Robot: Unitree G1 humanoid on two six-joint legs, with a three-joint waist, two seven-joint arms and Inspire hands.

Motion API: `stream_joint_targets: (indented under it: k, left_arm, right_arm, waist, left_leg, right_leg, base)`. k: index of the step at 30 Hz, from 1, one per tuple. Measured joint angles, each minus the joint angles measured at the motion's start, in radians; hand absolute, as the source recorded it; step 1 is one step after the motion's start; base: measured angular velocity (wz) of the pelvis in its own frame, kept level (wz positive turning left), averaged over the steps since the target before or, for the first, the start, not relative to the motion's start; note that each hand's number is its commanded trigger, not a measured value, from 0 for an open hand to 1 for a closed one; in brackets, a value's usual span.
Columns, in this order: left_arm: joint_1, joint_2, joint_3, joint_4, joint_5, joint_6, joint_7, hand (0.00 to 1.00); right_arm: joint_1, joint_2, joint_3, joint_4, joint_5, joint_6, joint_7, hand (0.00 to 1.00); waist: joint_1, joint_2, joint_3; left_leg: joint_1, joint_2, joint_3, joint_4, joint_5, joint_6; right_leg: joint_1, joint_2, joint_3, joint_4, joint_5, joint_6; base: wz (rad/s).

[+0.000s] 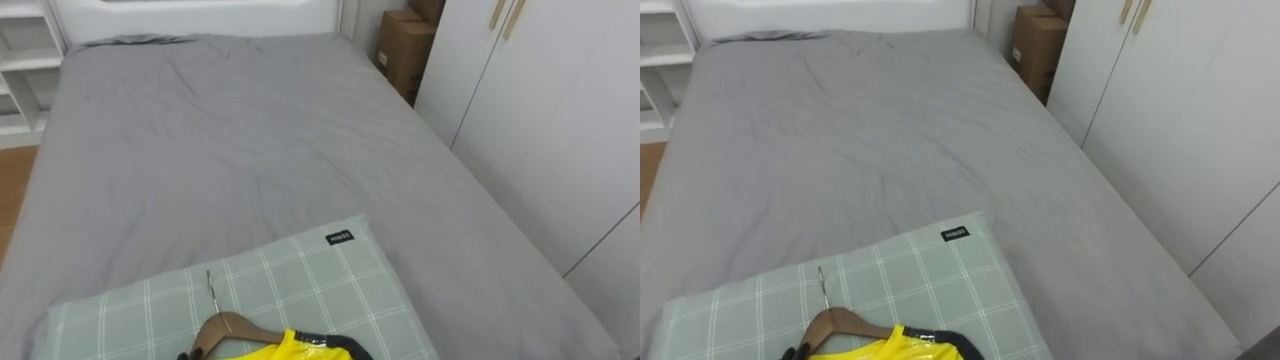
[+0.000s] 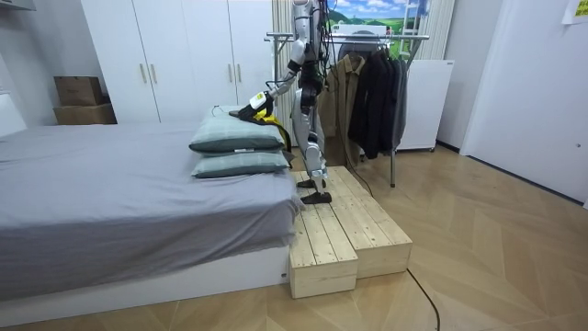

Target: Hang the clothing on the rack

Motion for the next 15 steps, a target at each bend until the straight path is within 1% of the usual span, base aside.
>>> stream_joint_targets:
  k: [4, 6, 8, 9, 12, 14, 15]
  left_arm:
    - [0.0, 0.002, 0.007, -0.005, -0.021, -0.002, 0.015, 0.0]
    - [-0.001, 0.002, 0.035, -0.006, -0.028, -0.004, 0.021, 0.0]
    - [-0.001, 0.004, 0.062, -0.006, -0.043, -0.003, 0.032, 0.0]
    - [-0.001, 0.005, 0.072, -0.003, -0.071, -0.003, 0.041, 0.0]
    - [-0.001, 0.01, 0.073, 0.0, -0.141, -0.003, 0.041, 0.0]
    - [-0.001, 0.012, 0.076, 0.0, -0.165, -0.003, 0.04, 0.0]
    - [-0.001, 0.012, 0.079, 0.0, -0.178, -0.003, 0.039, 0.0]
  right_arm:
    - [0.008, 0.001, 0.017, -0.002, 0.045, 0.007, 0.0, 0.0]
    - [0.012, 0.002, 0.019, -0.004, 0.048, 0.008, -0.001, 0.0]
    - [0.011, 0.002, 0.018, -0.008, 0.048, 0.009, -0.002, 0.0]
    - [0.012, 0.002, 0.019, -0.01, 0.047, 0.009, -0.003, 0.0]
    - [0.023, 0.002, 0.02, -0.017, 0.048, 0.008, -0.001, 0.0]
    - [0.023, 0.001, 0.019, -0.016, 0.047, 0.008, 0.0, 0.0]
    - [0.023, 0.001, 0.019, -0.016, 0.047, 0.008, 0.0, 0.0]
  waist:
    - [0.017, -0.01, -0.0077]
    - [0.026, -0.015, -0.0115]
    - [0.026, -0.015, -0.0112]
    - [0.03, -0.013, -0.0099]
    - [0.043, -0.009, -0.0069]
    - [0.049, -0.008, -0.0056]
    - [0.049, -0.004, -0.0029]
  left_leg:
    - [-0.001, 0.001, 0.0, 0.0, 0.0, 0.0]
    - [-0.001, 0.002, -0.001, 0.001, 0.0, 0.0]
    - [0.0, 0.004, -0.004, 0.001, 0.0, 0.0]
    - [0.005, 0.004, -0.005, 0.0, 0.0, 0.0]
    - [0.005, 0.004, -0.005, 0.0, 0.0, 0.0]
    - [0.005, 0.003, -0.006, 0.0, 0.0, 0.0]
    - [0.005, 0.003, -0.006, 0.0, 0.0, 0.0]
  right_leg:
    - [-0.001, 0.0, 0.0, -0.001, 0.0, 0.0]
    - [-0.001, 0.002, -0.003, 0.0, 0.003, -0.003]
    - [0.0, 0.002, -0.008, 0.0, 0.007, -0.005]
    - [0.005, 0.002, -0.008, -0.002, 0.008, -0.005]
    - [0.007, 0.002, -0.01, -0.002, 0.008, -0.004]
    - [0.007, 0.002, -0.009, -0.002, 0.009, -0.004]
    - [0.007, 0.002, -0.009, -0.002, 0.009, -0.004]
  base:
    - [0.0]
    - [0.0]
    - [0.04]
    - [0.0]
    - [0.0]
    - [0.0]
    - [0.0]
